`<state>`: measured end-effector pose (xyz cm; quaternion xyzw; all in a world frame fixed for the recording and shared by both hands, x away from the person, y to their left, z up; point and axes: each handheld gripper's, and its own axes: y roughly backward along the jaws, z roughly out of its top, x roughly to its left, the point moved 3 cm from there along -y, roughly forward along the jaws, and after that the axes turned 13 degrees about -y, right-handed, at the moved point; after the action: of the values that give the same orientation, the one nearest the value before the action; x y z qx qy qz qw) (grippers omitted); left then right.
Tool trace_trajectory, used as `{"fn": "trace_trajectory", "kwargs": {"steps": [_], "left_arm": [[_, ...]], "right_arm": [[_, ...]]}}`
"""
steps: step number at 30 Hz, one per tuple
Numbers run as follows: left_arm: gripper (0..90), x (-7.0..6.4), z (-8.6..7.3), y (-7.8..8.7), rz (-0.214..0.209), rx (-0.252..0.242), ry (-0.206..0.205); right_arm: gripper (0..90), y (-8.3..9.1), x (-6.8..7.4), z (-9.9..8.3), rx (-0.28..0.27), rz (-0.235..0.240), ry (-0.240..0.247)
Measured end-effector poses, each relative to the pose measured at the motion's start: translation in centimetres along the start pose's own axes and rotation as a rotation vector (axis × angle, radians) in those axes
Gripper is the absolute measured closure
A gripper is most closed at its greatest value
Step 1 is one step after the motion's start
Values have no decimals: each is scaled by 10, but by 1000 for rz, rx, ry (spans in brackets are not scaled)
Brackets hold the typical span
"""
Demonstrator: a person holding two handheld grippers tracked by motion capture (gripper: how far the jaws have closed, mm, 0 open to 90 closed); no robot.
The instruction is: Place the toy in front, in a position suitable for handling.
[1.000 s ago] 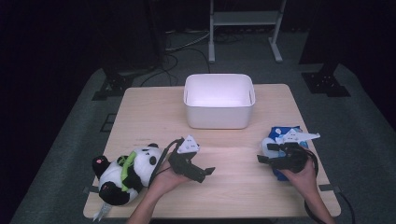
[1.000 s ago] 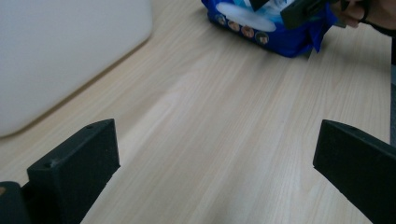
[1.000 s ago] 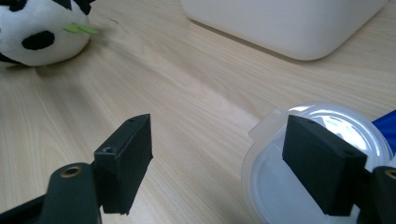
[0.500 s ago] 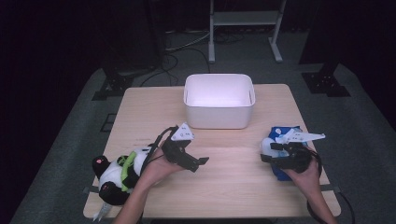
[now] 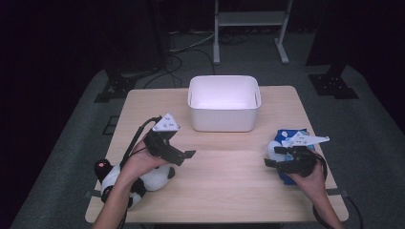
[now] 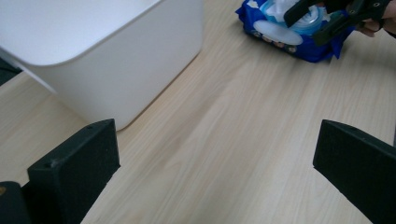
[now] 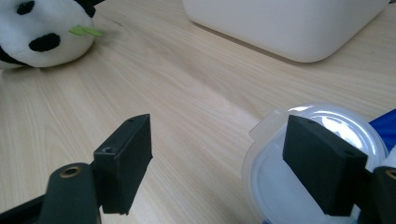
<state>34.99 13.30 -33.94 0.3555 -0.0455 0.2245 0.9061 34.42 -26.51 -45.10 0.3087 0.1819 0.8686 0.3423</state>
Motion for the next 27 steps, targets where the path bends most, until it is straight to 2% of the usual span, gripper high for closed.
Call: {"fn": "trace_trajectory", "kwargs": {"steps": [6,10,18,27], "left_arm": [[0,16,-16,17,14,37,35],[0,21,-26,27,26,58,46],[0,30,-50,49,62,91,80],[25,34,-71,65,76,117,109]], "right_arm": [[227,-1,1,0,6,3,6],[227,-2,1,0,9,0,9],[225,-2,3,-1,6,0,12],[225,-3,6,-1,9,4,15]]}}
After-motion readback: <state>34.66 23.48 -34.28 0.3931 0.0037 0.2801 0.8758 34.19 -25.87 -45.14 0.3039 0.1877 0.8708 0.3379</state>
